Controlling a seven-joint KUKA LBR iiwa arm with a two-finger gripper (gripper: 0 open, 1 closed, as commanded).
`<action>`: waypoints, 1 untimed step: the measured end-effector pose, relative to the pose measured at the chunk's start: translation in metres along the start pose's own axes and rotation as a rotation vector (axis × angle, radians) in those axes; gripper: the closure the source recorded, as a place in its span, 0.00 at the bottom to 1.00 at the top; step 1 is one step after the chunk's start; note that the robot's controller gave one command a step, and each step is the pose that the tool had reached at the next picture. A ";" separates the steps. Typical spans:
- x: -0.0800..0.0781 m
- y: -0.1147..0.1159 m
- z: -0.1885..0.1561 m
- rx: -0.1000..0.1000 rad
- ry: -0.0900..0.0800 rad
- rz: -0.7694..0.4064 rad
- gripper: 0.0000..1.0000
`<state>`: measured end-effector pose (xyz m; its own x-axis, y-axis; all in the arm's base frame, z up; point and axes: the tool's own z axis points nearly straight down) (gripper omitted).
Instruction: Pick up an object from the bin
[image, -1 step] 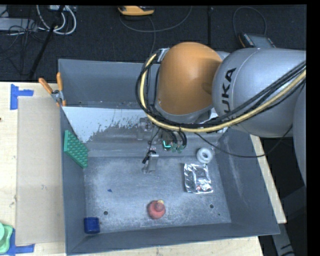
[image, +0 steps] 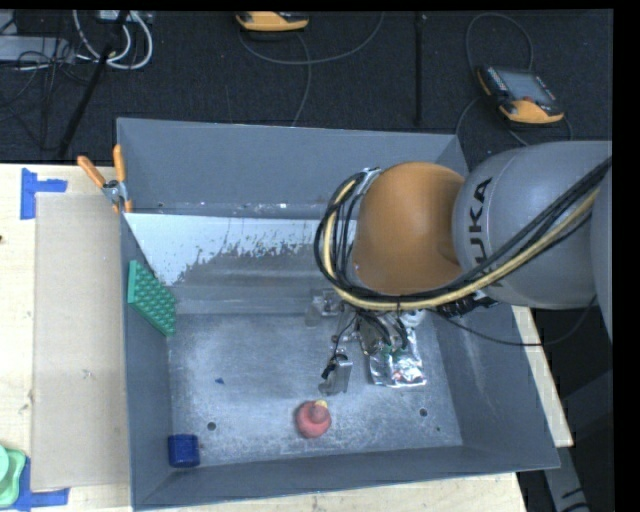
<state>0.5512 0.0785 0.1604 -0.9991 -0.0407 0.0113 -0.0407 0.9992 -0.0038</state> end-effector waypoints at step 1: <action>0.058 0.016 0.096 -0.004 0.001 -0.006 0.00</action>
Offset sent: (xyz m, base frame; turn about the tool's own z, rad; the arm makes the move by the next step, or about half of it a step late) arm -0.0551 0.0130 -0.0904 -0.0038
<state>0.4920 0.0922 0.0651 -0.9988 -0.0467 0.0126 -0.0467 0.9989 0.0001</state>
